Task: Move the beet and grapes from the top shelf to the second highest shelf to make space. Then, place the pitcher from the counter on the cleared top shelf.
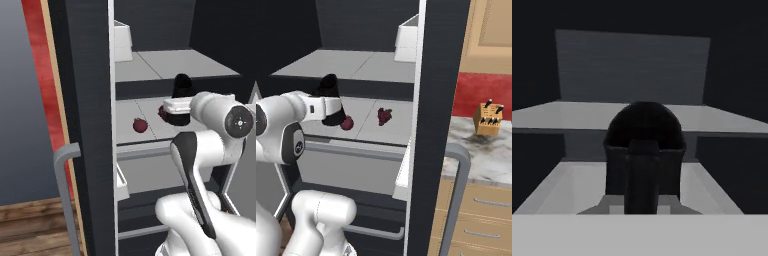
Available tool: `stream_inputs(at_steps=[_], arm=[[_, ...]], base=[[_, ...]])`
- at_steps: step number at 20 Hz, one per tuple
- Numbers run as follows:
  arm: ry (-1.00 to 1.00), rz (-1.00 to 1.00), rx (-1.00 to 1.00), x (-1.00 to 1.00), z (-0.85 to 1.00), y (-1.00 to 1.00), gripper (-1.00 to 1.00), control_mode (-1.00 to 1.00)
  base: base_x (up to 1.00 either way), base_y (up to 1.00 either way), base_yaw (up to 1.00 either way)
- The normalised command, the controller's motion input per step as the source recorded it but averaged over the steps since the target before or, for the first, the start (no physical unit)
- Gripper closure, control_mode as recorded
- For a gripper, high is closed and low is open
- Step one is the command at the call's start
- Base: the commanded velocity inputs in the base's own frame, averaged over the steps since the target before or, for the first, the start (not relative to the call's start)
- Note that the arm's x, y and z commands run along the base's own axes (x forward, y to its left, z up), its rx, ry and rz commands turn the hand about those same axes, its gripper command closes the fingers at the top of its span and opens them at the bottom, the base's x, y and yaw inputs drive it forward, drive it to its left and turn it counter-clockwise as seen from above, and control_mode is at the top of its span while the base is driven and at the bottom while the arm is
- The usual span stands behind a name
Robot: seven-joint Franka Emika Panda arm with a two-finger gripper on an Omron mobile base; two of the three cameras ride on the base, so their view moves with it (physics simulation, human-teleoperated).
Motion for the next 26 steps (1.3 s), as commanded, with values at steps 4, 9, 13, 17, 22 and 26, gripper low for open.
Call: stream_inputs(at_steps=[4, 9, 13, 17, 22, 26], arm=[[-0.04, 0.00, 0.00, 0.06, 0.83, -0.12, 1.00, -1.00], [0.00, 0.00, 0.00, 0.14, 0.67, -0.24, 1.00, -1.00], [0.00, 0.00, 0.00, 0.40, 0.33, -0.11, 1.00, -1.00], [-0.04, 0.00, 0.00, 0.45, 0.10, -0.06, 1.00, -1.00], [-0.09, 0.00, 0.00, 0.47, 0.07, -0.08, 1.00, -1.00], [-0.09, 0.00, 0.00, 0.60, 0.01, -0.06, 1.00, -1.00]], base=[[0.00, 0.00, 0.00], [0.00, 0.00, 0.00], [0.00, 0.00, 0.00], [0.00, 0.00, 0.00], [0.00, 0.00, 0.00], [0.00, 0.00, 0.00]])
